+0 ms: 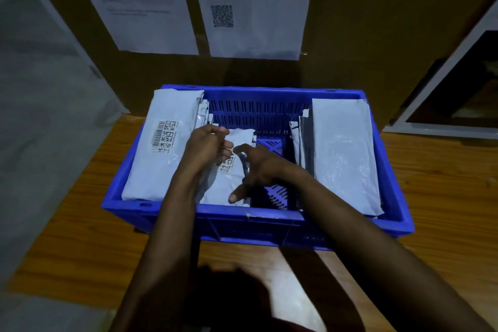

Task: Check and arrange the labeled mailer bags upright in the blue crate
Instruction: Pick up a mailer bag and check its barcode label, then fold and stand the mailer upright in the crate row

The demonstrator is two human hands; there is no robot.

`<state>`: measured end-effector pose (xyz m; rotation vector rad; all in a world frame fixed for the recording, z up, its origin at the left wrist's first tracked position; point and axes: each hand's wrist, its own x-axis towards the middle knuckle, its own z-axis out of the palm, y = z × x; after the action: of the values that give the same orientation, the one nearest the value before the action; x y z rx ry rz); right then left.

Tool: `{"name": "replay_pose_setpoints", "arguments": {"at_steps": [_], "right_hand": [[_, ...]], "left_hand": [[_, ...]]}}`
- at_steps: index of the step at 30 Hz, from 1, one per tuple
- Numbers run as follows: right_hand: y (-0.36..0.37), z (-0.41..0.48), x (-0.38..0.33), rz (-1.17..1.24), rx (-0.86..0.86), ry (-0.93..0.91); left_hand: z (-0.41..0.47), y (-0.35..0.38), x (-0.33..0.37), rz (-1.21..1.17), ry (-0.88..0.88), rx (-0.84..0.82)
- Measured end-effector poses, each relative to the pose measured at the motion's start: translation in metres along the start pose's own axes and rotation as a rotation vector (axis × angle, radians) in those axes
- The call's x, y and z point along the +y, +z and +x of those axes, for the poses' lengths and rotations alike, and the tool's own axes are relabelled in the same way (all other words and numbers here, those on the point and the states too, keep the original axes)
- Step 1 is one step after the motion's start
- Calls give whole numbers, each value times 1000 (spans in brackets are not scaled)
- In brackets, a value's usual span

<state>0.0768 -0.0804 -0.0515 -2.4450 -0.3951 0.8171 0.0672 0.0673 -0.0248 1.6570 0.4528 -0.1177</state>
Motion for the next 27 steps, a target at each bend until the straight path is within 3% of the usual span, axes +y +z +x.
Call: {"name": "replay_pose_setpoints", "arguments": {"at_steps": [9,13,20,27], "right_hand": [[-2,-6,7,-92,137,-32],[-9,-18,21,-94,338,-34],[-28,-57,21,183,758,-116],[-60,-142,66,116,984,107]], "left_hand": [[-7,1,-1,27,13,-9],[-11,1,8,3,108,11],[-16,19,26,53,202,-78],[-41,79,27,26,277,-290]]}}
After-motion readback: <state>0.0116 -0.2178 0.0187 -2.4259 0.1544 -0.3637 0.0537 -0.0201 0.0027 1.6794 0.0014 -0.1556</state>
